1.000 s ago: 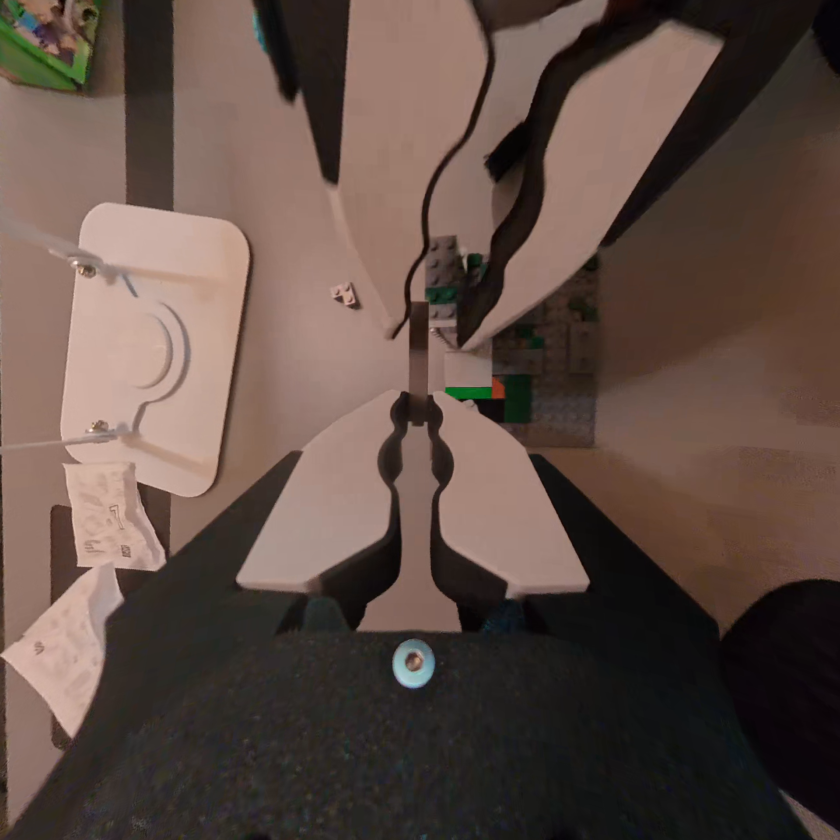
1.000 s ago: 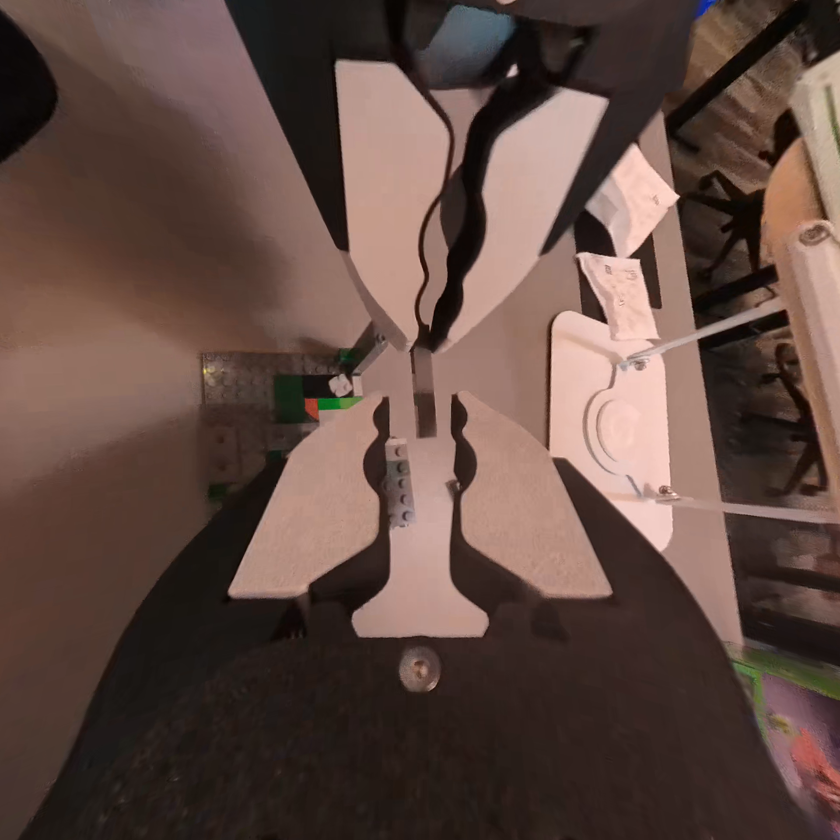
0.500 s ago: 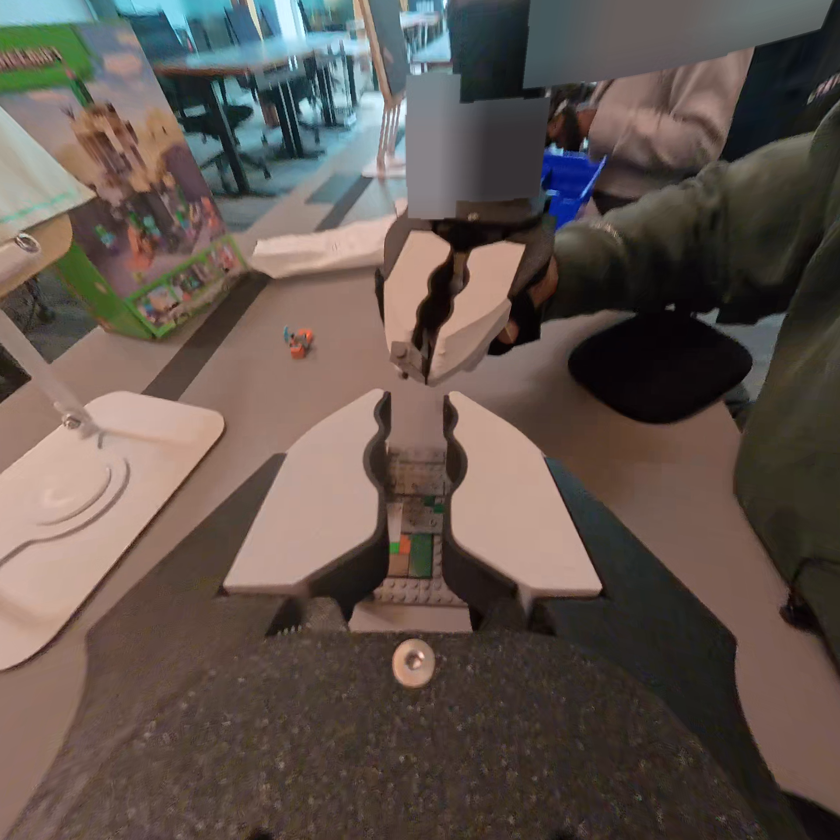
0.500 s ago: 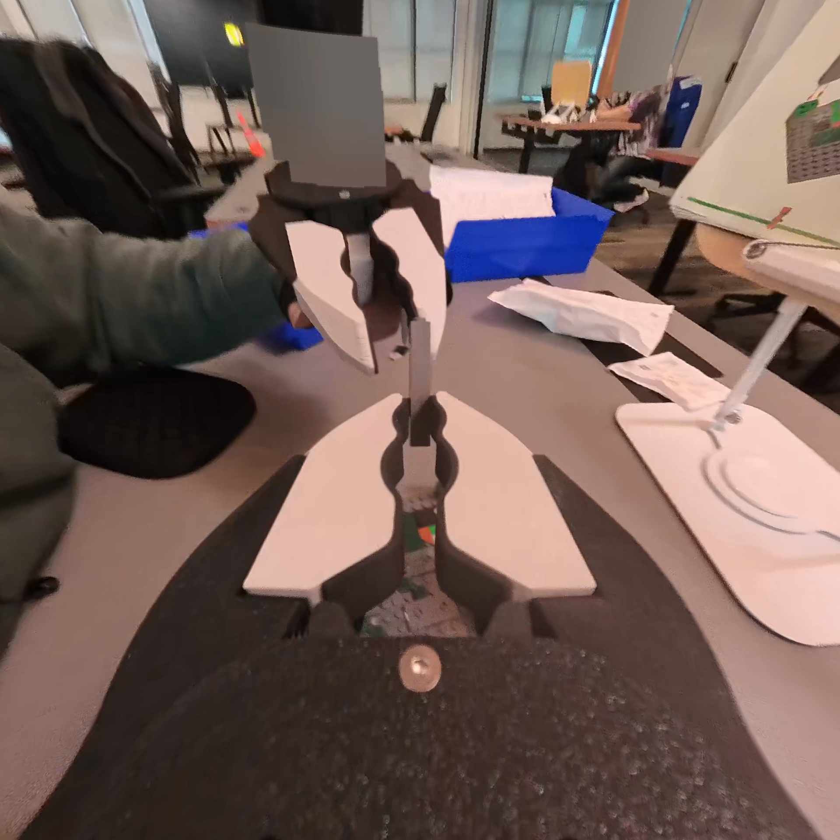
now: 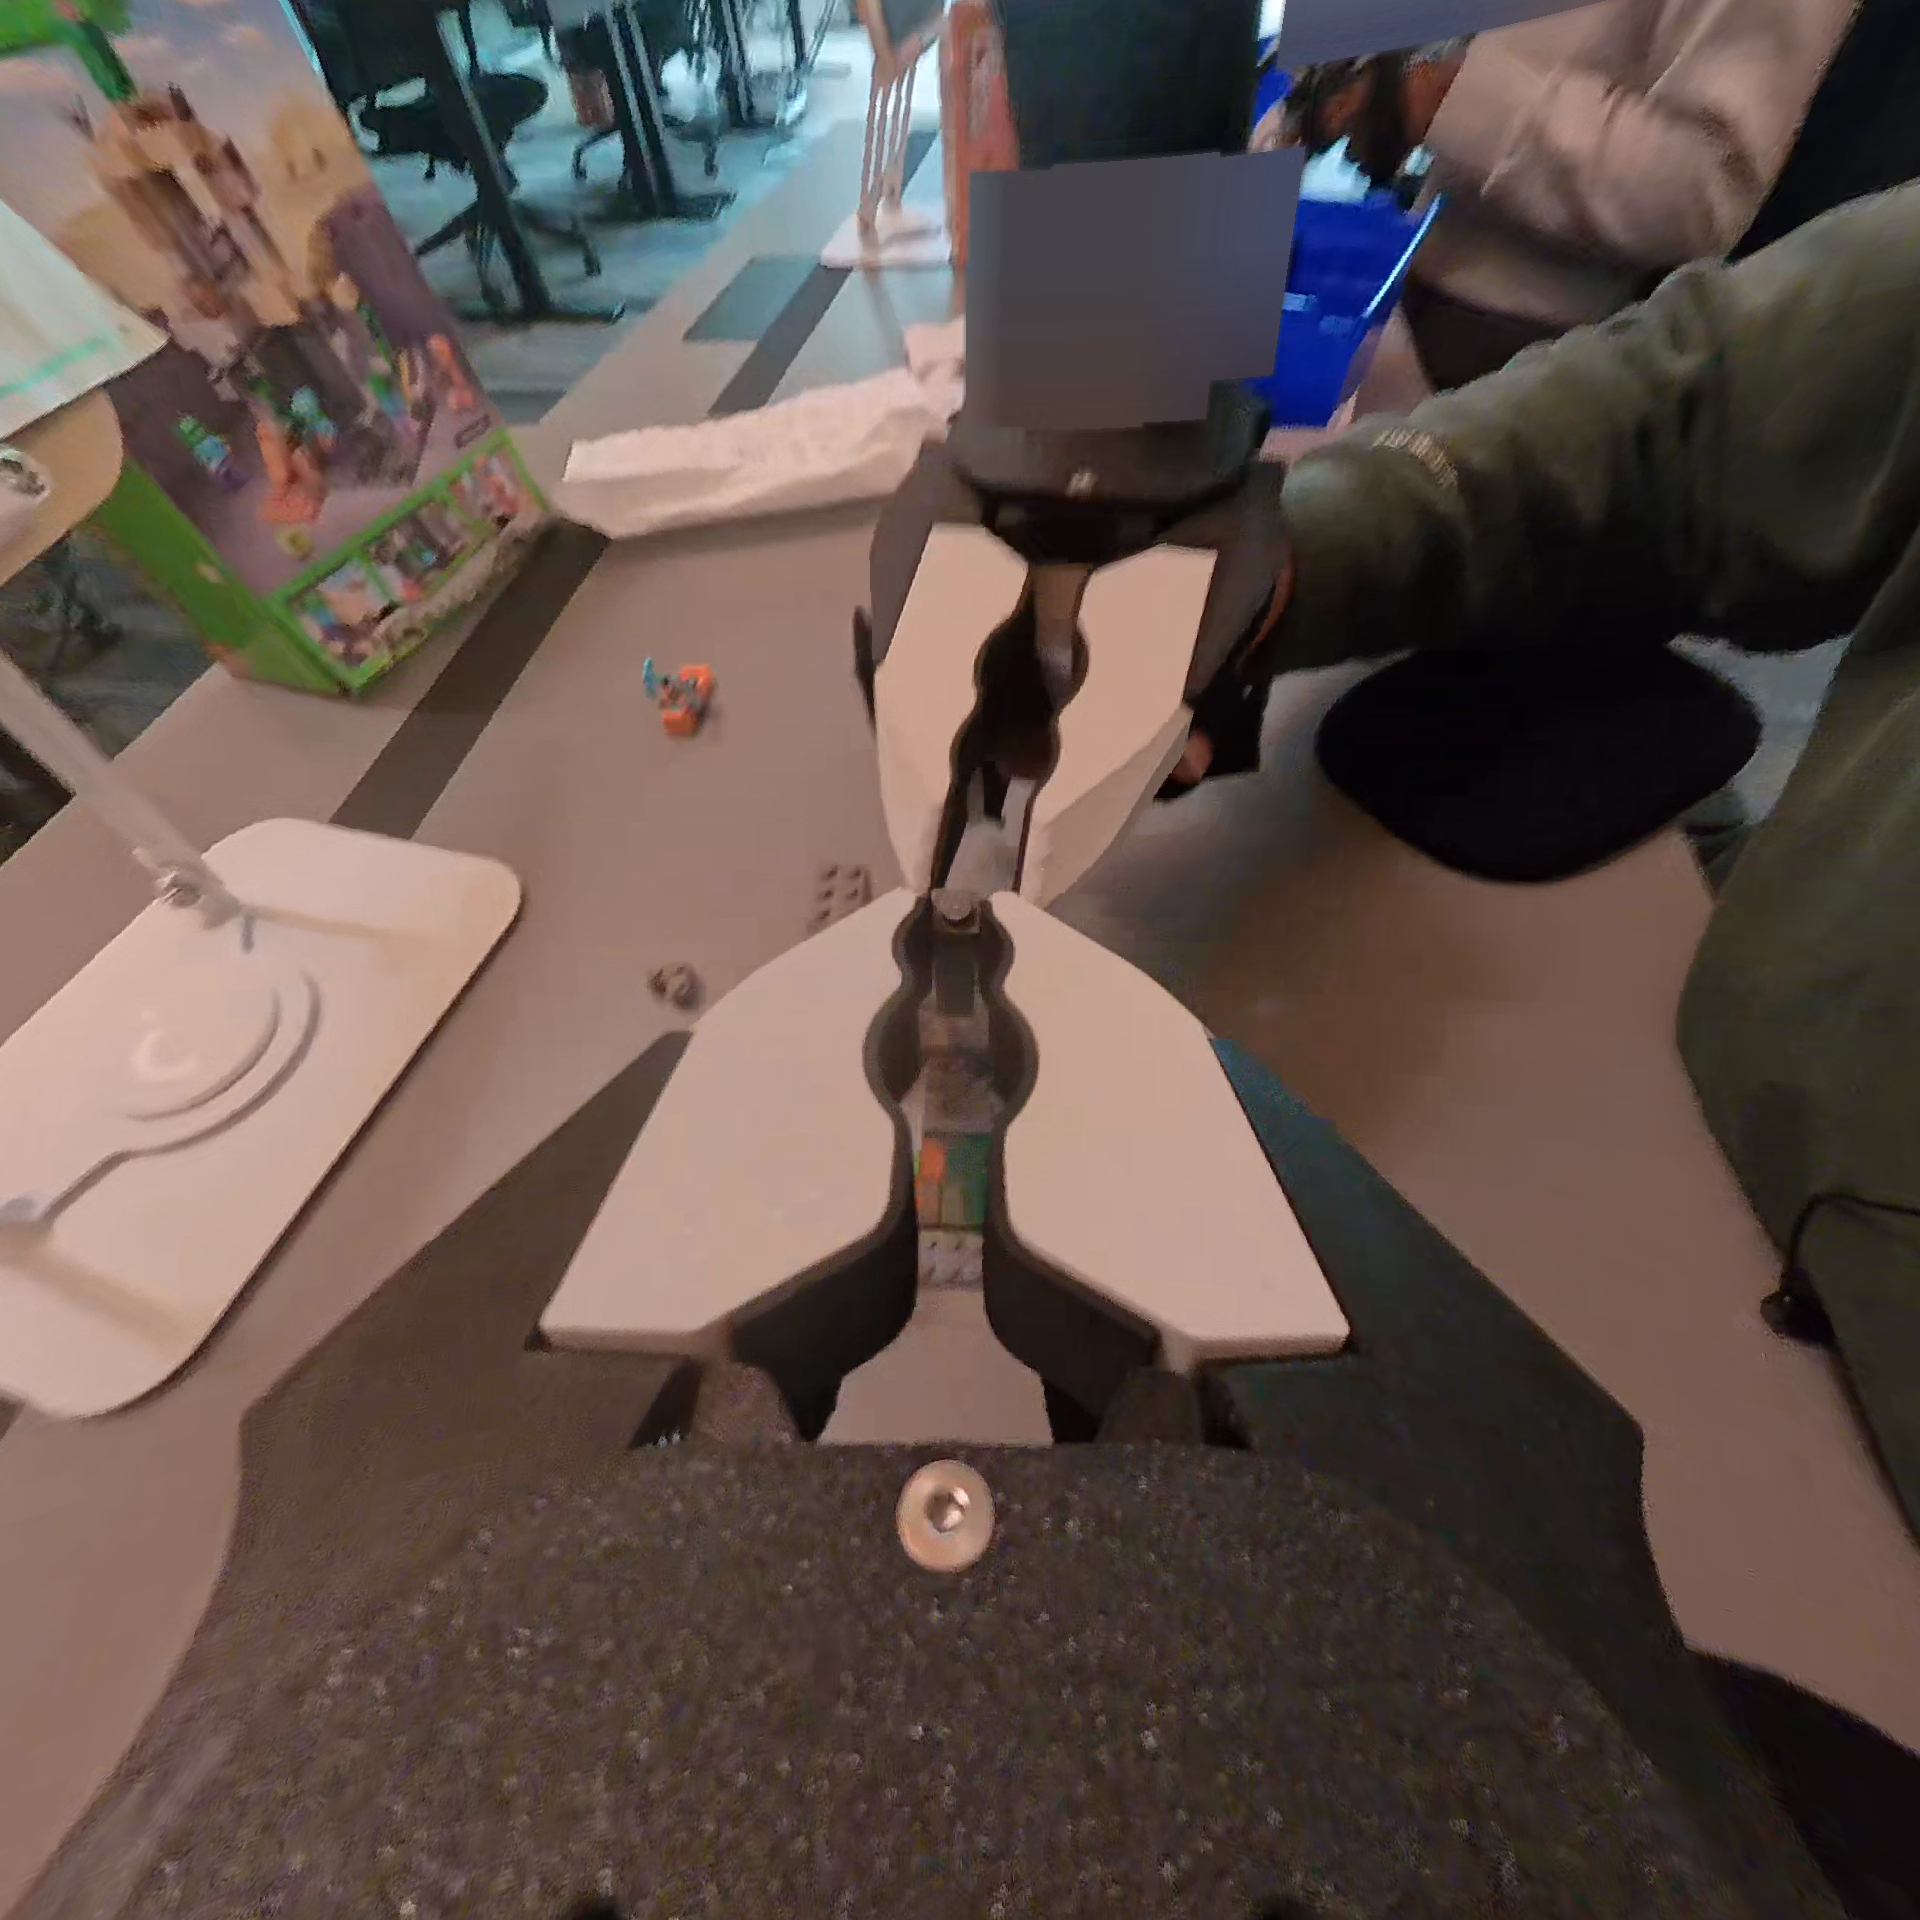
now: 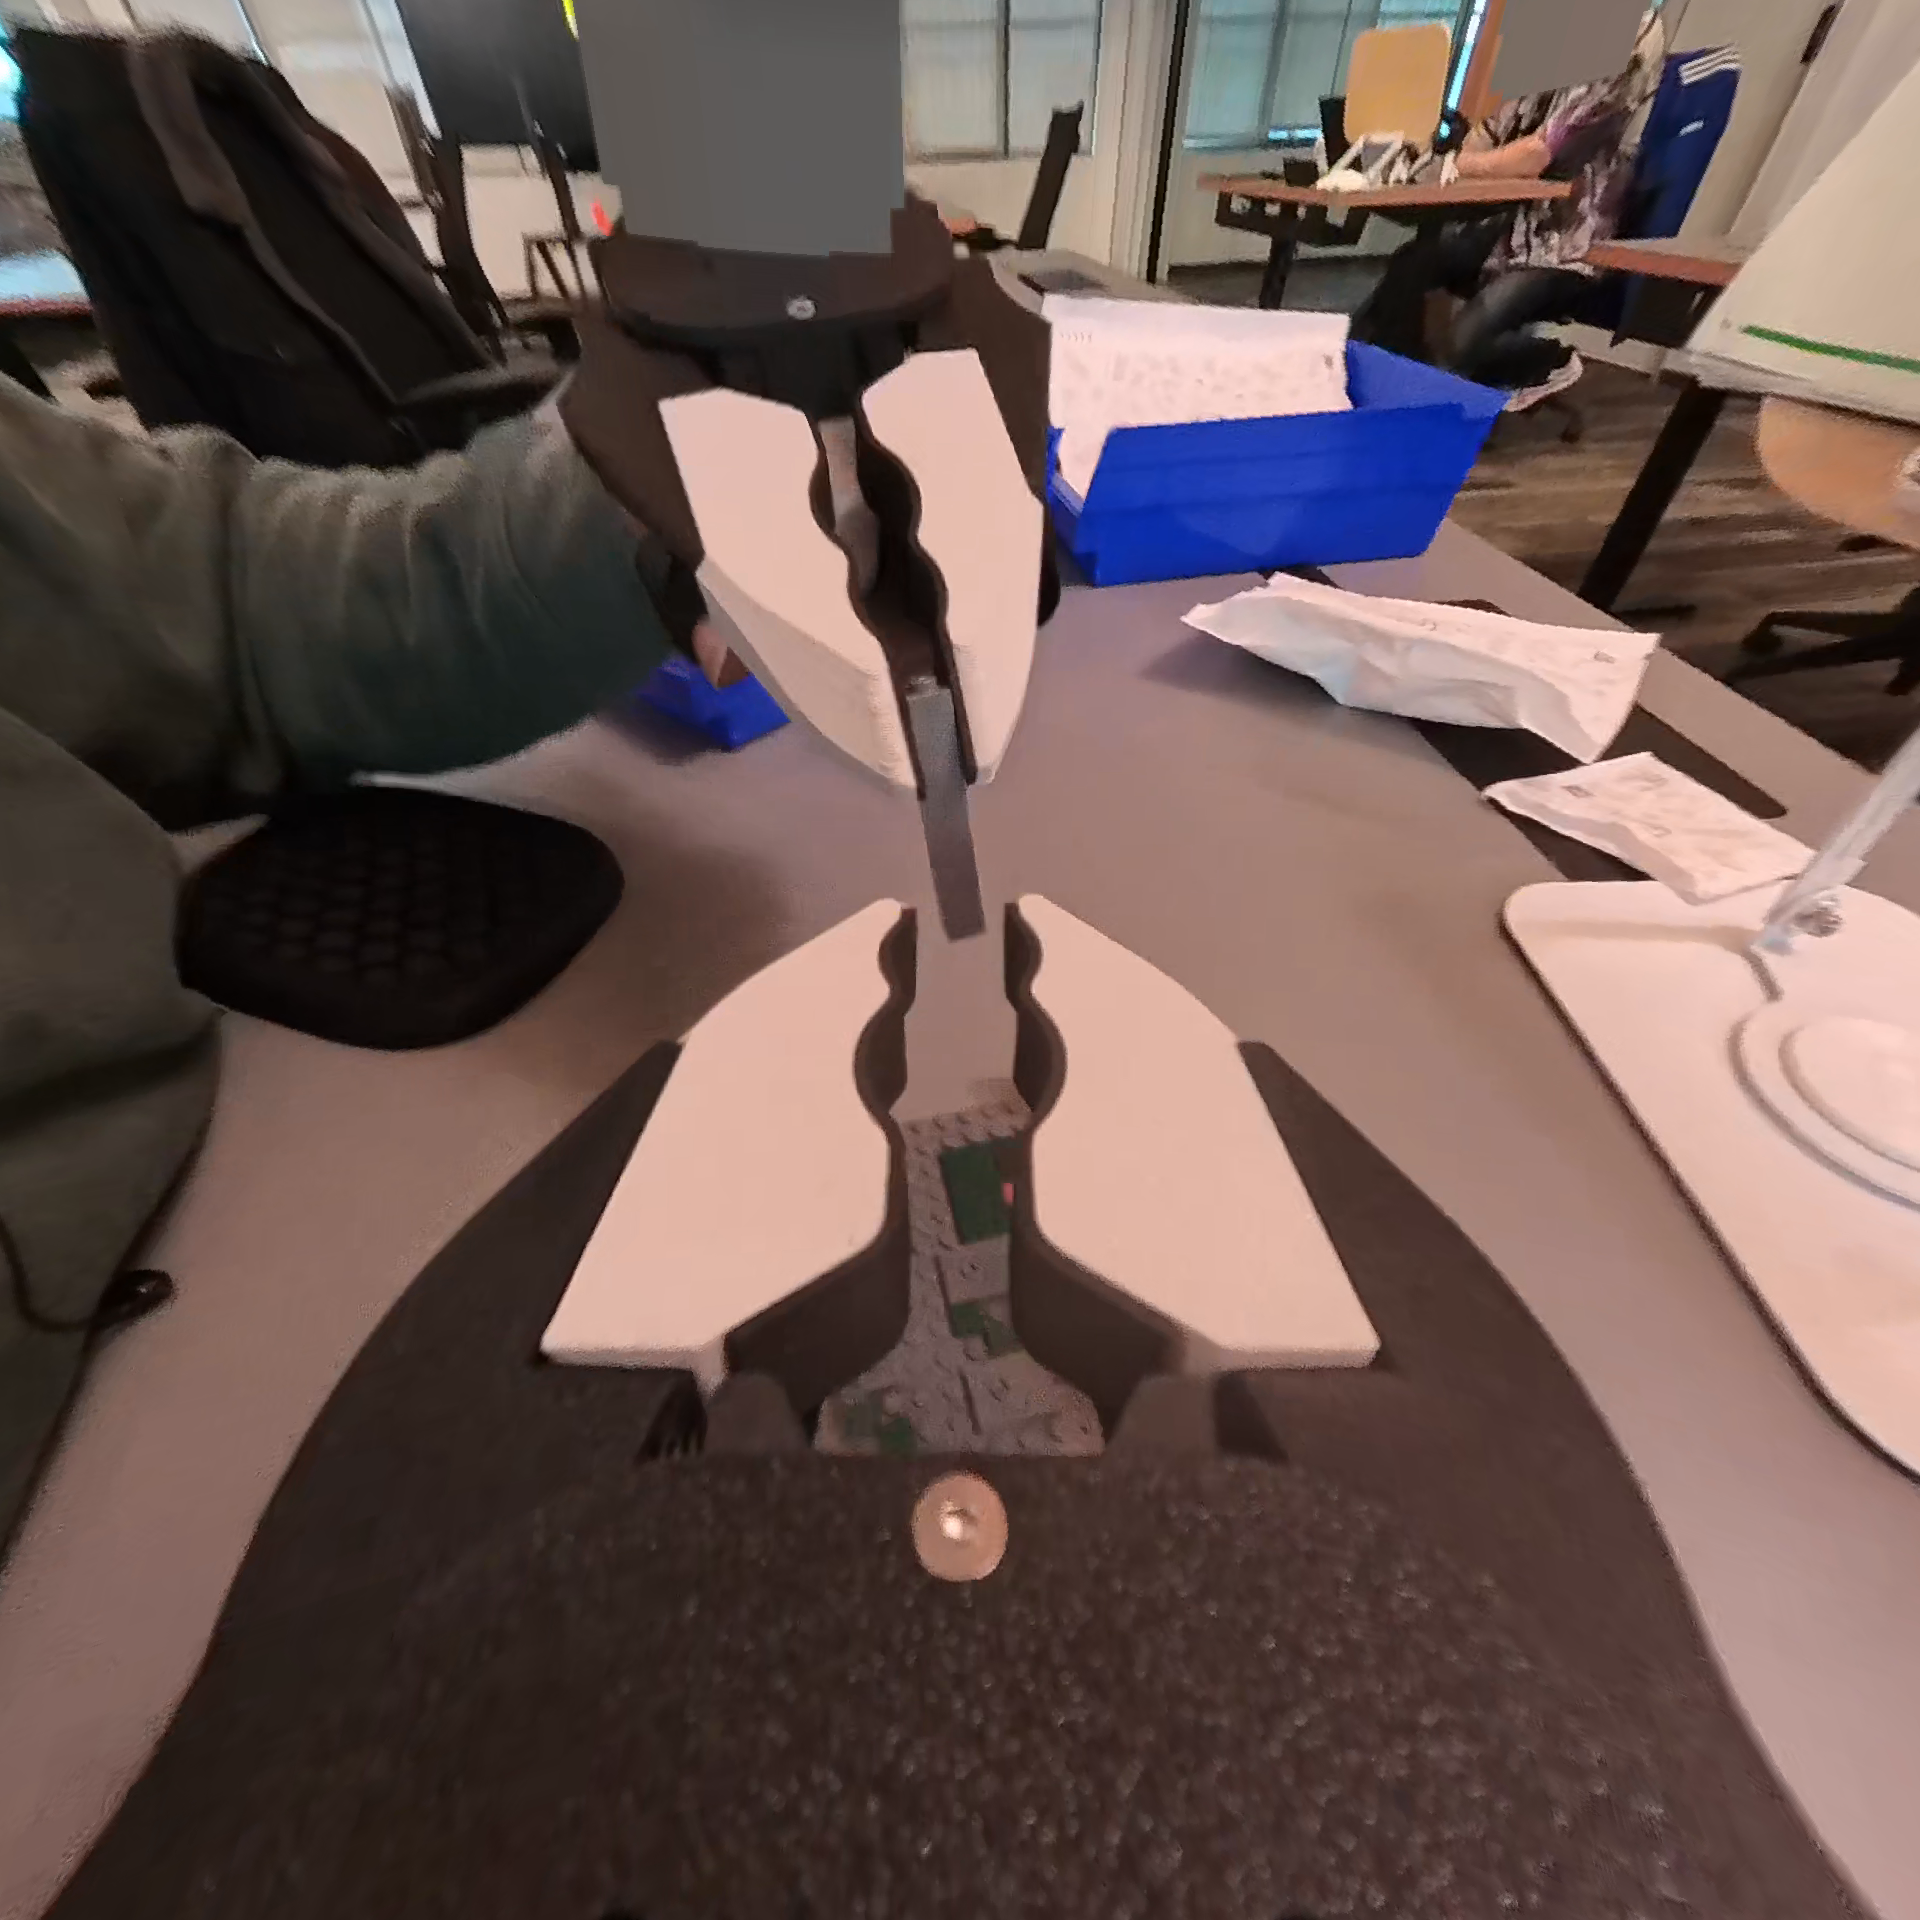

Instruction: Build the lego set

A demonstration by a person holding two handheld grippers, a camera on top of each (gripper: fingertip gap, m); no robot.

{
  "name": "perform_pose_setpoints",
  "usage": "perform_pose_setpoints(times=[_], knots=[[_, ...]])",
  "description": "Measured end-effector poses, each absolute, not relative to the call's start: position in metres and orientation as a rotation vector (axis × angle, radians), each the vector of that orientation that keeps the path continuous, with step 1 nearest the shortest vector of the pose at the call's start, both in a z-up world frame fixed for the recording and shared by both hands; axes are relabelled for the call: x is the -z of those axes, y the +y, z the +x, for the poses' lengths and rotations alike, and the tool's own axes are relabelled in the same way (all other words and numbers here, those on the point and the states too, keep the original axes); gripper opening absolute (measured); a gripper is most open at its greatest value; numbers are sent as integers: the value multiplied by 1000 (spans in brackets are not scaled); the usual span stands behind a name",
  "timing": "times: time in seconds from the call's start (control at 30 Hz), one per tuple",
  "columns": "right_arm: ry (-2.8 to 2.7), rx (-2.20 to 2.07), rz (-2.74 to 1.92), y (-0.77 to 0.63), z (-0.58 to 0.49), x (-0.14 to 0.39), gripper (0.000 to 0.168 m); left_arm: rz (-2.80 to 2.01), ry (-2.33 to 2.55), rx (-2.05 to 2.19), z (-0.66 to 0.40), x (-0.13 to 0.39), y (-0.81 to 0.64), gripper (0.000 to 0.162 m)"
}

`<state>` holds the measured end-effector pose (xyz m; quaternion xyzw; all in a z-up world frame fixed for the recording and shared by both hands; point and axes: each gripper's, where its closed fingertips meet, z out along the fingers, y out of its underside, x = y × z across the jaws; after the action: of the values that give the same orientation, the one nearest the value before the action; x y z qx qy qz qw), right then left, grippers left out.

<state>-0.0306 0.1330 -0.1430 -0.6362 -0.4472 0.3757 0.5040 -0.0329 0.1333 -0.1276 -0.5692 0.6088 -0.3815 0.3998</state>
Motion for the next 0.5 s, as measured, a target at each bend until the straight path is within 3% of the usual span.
perform_pose_setpoints(times=[0.27,0.5], knots=[[-1550,-590,-1380,109,-44,143,13,-1525,1805,863,-45,168,116,7],[-1974,-440,-1154,75,-63,155,14,-1480,2134,1024,-52,183,74,7]])
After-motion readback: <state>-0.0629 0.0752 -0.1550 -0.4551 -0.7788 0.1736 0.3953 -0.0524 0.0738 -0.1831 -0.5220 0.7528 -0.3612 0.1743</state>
